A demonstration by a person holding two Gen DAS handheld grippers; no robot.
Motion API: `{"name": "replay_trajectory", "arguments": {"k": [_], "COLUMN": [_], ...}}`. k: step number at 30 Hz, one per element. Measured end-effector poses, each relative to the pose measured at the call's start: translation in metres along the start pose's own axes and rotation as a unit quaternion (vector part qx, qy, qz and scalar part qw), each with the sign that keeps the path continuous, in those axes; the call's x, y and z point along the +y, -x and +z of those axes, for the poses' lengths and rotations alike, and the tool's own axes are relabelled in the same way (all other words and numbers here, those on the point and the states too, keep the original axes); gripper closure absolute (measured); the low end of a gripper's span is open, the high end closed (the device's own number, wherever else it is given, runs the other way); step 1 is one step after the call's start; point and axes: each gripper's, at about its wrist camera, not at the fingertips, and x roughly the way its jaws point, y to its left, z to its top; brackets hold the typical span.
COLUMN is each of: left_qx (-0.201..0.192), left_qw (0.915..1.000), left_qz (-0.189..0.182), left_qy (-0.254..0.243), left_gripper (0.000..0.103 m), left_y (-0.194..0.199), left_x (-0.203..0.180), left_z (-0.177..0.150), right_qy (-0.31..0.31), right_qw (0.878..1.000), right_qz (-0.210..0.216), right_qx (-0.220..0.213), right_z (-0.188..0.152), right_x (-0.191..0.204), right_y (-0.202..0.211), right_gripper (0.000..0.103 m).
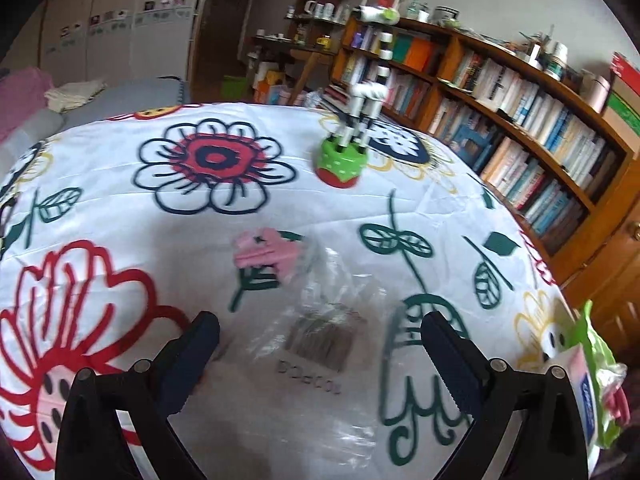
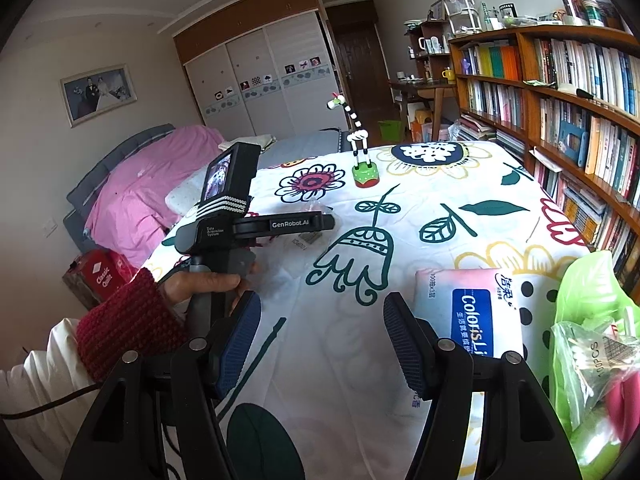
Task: Organize soft objects
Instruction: 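Withdraw both tools from the plate while the left grasps the clear printed bag, then grasp the pink foam cross piece with the right tool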
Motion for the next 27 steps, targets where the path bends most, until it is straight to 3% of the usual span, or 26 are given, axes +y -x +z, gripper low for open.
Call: {"name": "replay_trajectory", "arguments": {"k": [2, 6, 9, 11, 13, 16, 22, 27], "left_qx": [0.013, 0.027, 0.030, 0.022, 0.014, 0.006, -0.021, -0.049], "left_qw": [0.9994, 0.9929, 0.9898, 0.9907, 0.9914, 0.9937, 0.9948, 0.9918], "left_qz": [0.009, 0.068, 0.090, 0.086, 0.088, 0.089, 0.099, 0.118], "left_qy": [-0.030, -0.093, -0.107, -0.104, -0.096, -0.067, -0.006, 0.003], "left_gripper": [0.000, 0.001, 0.006, 0.021, 0.052, 0.084, 0.089, 0.089], "left_y": [-0.005, -0.014, -0.016, -0.012, -0.006, 0.005, 0.029, 0.054], "left_x": [-0.009, -0.028, -0.033, -0.033, -0.029, -0.014, 0.012, 0.021], "left_z": [-0.001, -0.009, -0.011, -0.012, -0.012, -0.012, -0.020, -0.030], "right_qy": [0.000, 0.003, 0.006, 0.007, 0.006, 0.005, 0.004, 0.007], "right_qw": [1.000, 1.000, 1.000, 1.000, 1.000, 1.000, 0.999, 0.999], "right_qz": [0.001, 0.001, -0.002, -0.005, -0.010, -0.017, -0.030, -0.030], "right_qx": [0.002, 0.004, 0.002, 0.001, 0.001, 0.002, 0.014, 0.033], "right_z": [-0.001, 0.000, 0.001, 0.001, 0.002, 0.003, 0.009, 0.017], "right_x": [0.001, 0.005, 0.007, 0.009, 0.009, 0.011, 0.019, 0.028], "right_y": [-0.002, -0.004, -0.004, -0.003, -0.003, -0.004, -0.014, -0.032], "right_gripper": [0.038, 0.038, 0.038, 0.038, 0.038, 0.038, 0.038, 0.038]}}
